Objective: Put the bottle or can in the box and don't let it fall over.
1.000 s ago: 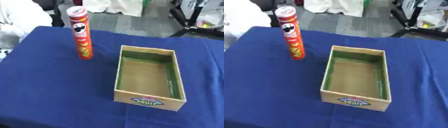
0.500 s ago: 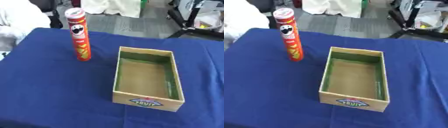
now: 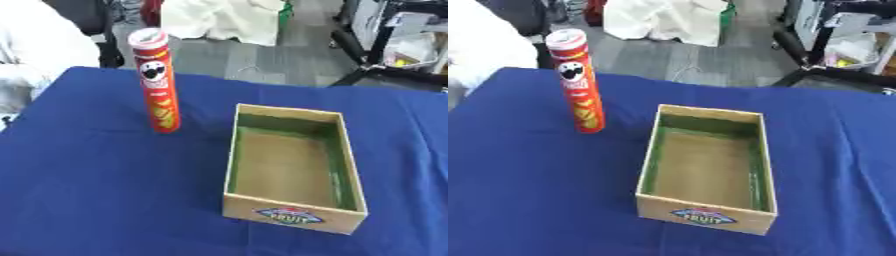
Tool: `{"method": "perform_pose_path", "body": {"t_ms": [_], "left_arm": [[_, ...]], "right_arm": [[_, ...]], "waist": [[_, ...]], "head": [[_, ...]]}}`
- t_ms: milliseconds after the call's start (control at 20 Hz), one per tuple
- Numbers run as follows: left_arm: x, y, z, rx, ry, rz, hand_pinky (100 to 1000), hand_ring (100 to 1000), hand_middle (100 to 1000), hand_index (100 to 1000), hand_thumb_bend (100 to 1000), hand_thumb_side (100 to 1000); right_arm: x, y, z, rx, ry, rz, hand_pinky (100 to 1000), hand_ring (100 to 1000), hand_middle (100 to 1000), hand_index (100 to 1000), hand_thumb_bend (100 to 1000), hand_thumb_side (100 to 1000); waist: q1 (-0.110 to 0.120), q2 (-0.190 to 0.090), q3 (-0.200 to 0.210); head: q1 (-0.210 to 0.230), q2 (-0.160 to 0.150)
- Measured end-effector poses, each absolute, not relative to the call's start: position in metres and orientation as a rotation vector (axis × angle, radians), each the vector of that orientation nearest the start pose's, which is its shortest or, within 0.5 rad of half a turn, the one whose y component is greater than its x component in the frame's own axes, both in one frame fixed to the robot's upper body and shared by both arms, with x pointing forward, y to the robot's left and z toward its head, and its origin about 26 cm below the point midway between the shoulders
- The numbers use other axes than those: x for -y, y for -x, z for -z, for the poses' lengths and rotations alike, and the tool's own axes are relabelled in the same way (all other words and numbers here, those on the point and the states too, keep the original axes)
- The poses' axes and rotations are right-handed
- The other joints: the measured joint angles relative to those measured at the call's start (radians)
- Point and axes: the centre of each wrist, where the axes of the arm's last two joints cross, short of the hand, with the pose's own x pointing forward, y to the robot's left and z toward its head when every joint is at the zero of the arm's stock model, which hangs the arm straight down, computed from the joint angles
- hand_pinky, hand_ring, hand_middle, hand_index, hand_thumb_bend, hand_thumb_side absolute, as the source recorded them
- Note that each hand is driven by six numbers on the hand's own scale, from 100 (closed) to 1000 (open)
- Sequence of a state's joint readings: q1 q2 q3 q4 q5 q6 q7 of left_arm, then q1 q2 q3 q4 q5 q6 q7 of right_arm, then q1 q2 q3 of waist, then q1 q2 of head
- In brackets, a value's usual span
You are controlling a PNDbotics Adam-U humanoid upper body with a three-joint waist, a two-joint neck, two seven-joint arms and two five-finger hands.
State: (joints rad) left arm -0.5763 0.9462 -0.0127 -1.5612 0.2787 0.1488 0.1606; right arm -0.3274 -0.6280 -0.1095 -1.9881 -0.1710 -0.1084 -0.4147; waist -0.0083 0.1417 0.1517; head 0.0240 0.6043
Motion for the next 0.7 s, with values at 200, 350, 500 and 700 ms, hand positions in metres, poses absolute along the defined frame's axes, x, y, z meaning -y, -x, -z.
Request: {"method": "perform_pose_path", "body": {"t_ms": [200,350,500,700], "left_arm": [[-0.384,-0.356,-0.308,1.954,-0.708,0.509,811,728,750,832,132,801],[-0.382,-0.363,-0.308,1.906,-0.737,0.614,812,737,756,834,137,808],[-0.381,-0.372,-0.307,1.858,-0.760,0.695,812,743,760,837,138,813],[-0.380,-0.386,-0.302,1.797,-0.773,0.787,820,764,776,850,126,866]], "right_arm": [[0.322,-0.294,-0.253,2.486,0.465,-0.022,882,760,761,977,100,640],[0.322,-0.294,-0.253,2.483,0.462,-0.028,883,760,760,977,100,641],[0.321,-0.294,-0.253,2.481,0.457,-0.036,883,760,760,976,100,640],[0.321,-0.295,-0.252,2.478,0.448,-0.044,882,760,759,973,100,638]], "waist": [[0.001,-0.002,0.000],[0.003,-0.005,0.000],[0.003,-0.007,0.000],[0.005,-0.012,-0.003]], "head": [[0.000,0.000],[0.000,0.001],[-0.001,0.002],[0.000,0.010]]}}
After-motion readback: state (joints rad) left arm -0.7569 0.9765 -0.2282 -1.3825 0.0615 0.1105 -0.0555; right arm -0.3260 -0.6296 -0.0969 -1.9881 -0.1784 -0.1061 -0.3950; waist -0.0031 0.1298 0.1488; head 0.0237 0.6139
